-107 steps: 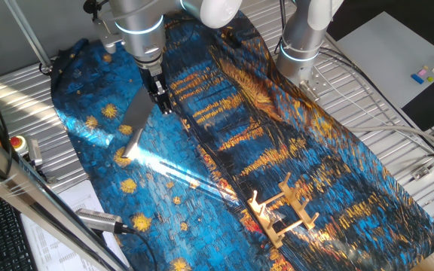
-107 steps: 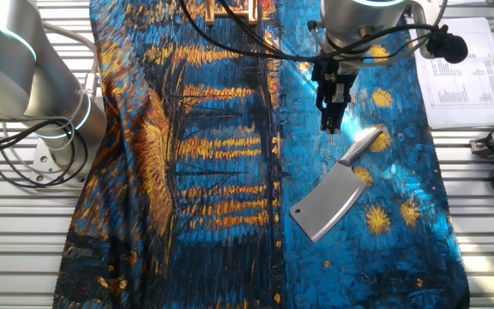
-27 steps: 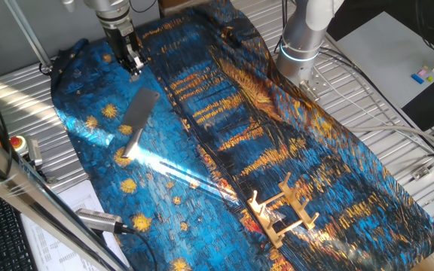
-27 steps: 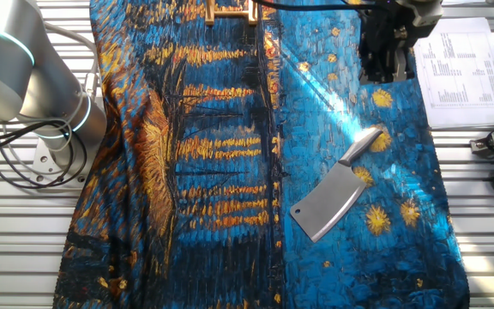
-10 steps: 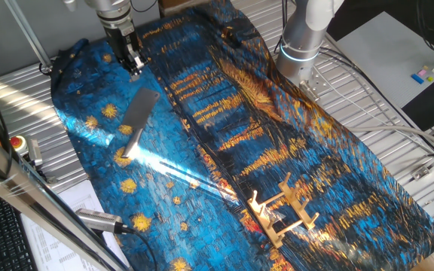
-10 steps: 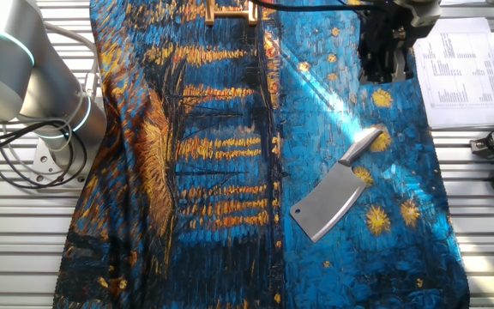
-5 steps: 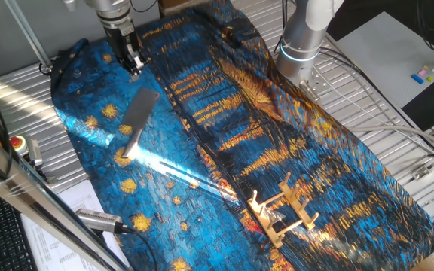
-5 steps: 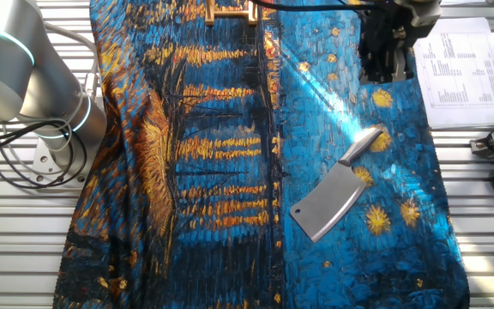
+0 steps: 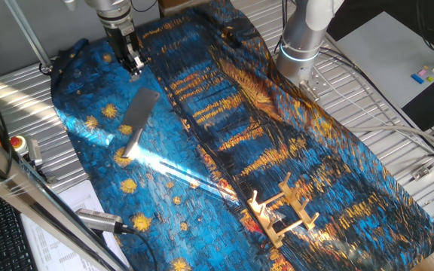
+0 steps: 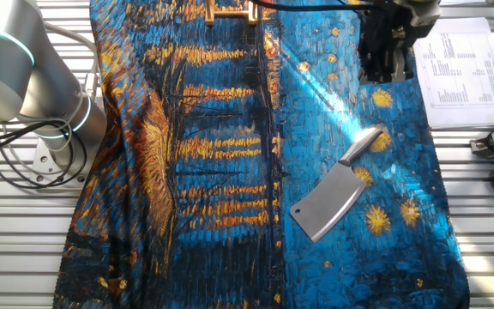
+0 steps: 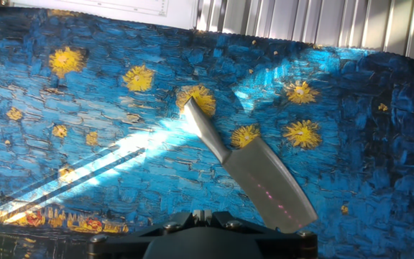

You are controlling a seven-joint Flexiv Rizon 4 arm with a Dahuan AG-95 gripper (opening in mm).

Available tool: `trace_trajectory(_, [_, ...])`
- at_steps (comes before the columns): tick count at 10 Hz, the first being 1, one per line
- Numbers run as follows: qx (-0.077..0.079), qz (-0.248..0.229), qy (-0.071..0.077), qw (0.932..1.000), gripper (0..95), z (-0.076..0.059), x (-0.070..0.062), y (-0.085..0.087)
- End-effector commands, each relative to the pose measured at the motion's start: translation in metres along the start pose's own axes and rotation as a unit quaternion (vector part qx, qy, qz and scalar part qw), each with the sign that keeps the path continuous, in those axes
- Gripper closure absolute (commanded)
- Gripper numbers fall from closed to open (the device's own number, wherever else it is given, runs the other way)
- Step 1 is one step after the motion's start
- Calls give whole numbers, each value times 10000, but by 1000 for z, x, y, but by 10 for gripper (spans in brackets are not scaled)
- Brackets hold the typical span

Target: Put the knife on the knife rack

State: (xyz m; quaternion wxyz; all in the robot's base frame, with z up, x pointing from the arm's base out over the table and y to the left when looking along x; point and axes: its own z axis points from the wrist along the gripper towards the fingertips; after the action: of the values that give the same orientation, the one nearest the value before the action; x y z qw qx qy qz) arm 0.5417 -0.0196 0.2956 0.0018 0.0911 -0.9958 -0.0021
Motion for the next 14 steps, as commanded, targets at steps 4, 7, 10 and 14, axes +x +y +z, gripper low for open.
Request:
trace_trajectory(4, [-9,-13,22,10000,950,0,1,0])
trace_trajectory(7, [-9,-23,41,10000,950,0,1,0])
trace_trajectory(10, [-4,-20,57,10000,950,0,0,0])
trace_trajectory(14, [2,-59,86,9999,950,2,2,-2])
